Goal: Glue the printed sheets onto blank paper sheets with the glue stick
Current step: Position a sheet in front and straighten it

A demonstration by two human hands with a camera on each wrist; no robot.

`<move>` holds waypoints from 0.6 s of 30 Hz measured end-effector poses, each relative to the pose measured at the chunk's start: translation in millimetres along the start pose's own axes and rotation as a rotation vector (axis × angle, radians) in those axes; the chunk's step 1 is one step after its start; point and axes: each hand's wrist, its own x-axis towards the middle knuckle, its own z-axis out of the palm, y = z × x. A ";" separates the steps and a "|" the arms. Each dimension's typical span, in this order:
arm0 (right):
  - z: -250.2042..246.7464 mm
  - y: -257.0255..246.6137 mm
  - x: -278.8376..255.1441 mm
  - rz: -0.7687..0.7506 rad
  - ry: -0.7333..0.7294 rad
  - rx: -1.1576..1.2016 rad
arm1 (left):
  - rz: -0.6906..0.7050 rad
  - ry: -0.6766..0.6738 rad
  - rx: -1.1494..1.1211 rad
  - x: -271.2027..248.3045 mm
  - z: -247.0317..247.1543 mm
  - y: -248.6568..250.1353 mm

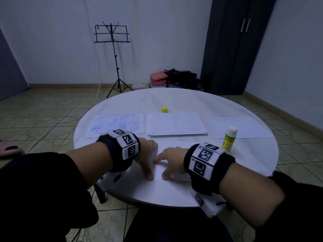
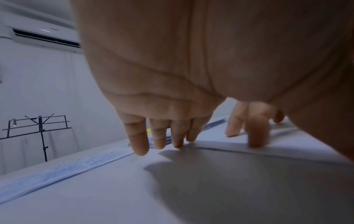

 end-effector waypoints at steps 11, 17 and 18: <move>-8.9 75.7 -15.2 0.253 -0.088 0.045 | 0.042 0.013 0.057 -2.6 -8.8 4.4; 4.2 94.9 -37.1 0.231 -0.105 -0.123 | 0.006 0.016 -0.144 -1.9 -12.7 5.3; 6.4 97.6 -40.2 0.226 -0.113 -0.148 | -0.017 0.031 -0.180 -1.2 -12.2 5.2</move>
